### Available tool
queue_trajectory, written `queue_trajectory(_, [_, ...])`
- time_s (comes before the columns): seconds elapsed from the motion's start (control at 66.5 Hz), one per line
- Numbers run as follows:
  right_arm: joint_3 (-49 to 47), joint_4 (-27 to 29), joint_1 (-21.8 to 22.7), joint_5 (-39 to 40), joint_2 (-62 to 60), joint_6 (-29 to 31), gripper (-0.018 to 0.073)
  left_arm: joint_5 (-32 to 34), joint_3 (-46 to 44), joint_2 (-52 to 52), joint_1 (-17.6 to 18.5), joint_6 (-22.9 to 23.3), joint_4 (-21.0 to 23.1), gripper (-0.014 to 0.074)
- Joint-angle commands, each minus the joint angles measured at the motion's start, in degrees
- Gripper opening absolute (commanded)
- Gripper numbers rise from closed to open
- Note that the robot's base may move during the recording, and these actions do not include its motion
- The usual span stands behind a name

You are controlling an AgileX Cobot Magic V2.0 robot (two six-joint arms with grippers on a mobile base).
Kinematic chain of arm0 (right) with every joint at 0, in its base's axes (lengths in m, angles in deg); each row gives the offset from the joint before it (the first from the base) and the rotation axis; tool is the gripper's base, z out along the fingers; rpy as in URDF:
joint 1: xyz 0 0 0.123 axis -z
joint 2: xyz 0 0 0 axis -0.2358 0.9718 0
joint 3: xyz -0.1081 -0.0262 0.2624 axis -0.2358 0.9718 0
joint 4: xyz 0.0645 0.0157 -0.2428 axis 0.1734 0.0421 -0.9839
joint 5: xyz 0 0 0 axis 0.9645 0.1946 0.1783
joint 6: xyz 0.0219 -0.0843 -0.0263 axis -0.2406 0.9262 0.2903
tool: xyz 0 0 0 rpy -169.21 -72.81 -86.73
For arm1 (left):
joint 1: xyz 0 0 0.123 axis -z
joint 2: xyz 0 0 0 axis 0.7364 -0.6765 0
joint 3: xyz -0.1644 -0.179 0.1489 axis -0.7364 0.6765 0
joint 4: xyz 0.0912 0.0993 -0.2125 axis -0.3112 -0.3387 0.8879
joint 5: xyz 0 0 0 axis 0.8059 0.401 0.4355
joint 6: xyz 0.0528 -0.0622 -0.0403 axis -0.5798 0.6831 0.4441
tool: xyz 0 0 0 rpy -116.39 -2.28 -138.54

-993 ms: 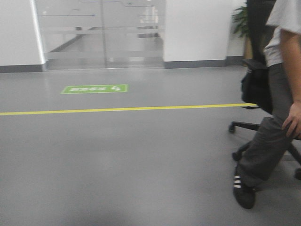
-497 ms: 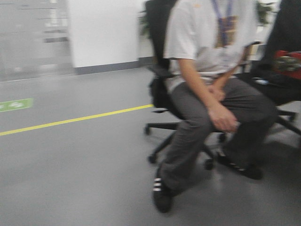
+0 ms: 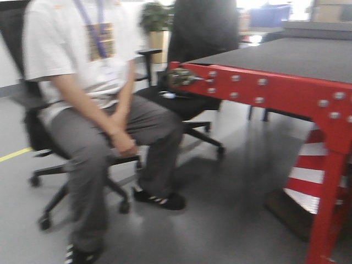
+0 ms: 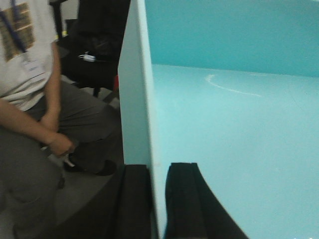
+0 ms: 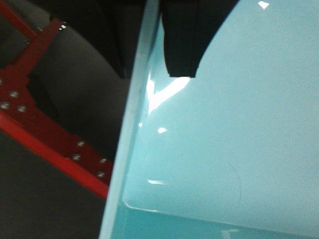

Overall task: Fetch blue bin and place on conveyor start
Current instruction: 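Hold the bin with both grippers while driving to the red conveyor, then carry the bin over the grey belt near the conveyor's start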

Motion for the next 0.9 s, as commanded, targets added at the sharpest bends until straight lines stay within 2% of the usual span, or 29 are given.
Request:
queue_trajectory(0.0, [-0.43,-1.53,0.32,0.77,-0.81,1.57,-0.0153,3.86,-0.61,1.21,0.00,-0.13,0.23,-0.0111])
queue_trajectory(0.752, [-0.43,-1.53,0.32,0.77,-0.81,1.57,-0.0153,3.85,-0.61,1.21,0.00,-0.13,-0.06,-0.0111])
queue_trajectory(0.888, [-0.43,-1.53,0.32,0.77,-0.81,1.57,-0.0153,3.85,-0.61,1.21,0.00,-0.13,-1.33,-0.0111])
